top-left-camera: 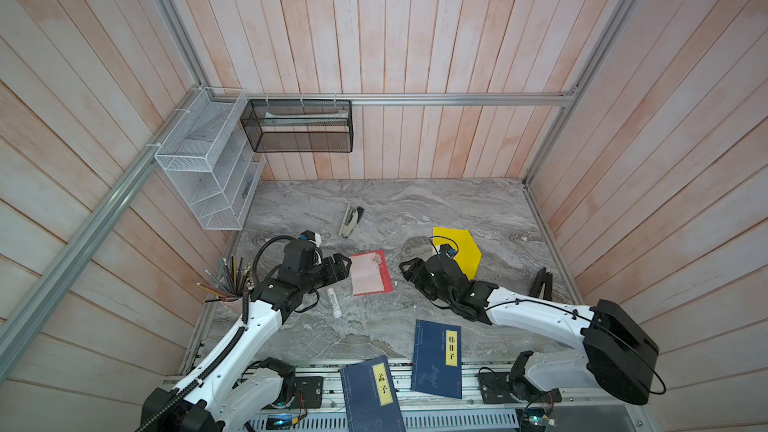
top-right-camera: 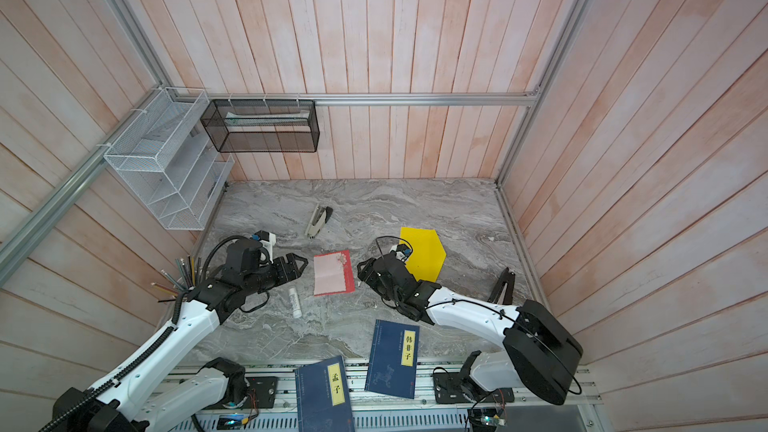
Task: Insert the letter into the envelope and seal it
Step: 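Pinch the pink letter card edge with the right gripper while the left approaches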
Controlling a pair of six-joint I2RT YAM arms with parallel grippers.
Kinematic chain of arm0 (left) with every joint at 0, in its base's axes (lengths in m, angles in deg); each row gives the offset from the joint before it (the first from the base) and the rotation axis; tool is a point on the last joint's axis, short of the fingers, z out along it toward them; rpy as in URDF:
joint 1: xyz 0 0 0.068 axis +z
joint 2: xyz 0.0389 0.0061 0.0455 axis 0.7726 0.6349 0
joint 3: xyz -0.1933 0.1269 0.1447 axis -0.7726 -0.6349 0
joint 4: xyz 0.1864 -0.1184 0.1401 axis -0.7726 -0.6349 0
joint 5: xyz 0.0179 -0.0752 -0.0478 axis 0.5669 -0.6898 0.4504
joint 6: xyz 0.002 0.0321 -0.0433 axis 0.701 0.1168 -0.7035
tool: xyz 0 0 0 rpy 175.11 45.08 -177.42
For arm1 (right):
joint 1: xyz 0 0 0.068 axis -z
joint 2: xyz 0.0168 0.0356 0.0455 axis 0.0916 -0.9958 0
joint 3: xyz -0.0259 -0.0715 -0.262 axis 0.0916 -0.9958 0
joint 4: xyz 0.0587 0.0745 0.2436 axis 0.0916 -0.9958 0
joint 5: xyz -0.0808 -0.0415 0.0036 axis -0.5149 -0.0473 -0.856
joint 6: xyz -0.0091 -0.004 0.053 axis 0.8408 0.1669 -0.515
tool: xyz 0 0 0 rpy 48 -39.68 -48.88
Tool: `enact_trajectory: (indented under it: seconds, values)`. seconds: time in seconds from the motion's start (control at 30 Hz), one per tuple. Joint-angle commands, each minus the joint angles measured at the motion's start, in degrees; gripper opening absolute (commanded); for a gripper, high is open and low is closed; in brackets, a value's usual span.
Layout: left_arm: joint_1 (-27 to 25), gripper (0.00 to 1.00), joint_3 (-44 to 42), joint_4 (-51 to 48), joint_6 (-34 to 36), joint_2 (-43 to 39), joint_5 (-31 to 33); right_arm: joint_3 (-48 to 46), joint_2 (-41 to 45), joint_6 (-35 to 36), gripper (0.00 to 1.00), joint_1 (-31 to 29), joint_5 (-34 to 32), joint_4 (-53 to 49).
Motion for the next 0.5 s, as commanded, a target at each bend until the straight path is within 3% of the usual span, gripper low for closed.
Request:
enact_trajectory:
  seconds: [0.0,0.47]
  values:
    - [-0.36,0.88,-0.55,0.28,-1.26,-1.09,-1.51,0.35,-3.07,-6.5,0.73,-1.7,1.26,5.21]
    - [-1.15,0.88,-0.96,0.17,-0.65,-1.42,-1.73,0.54,-14.68,-11.67,0.62,-4.83,2.81,11.73]
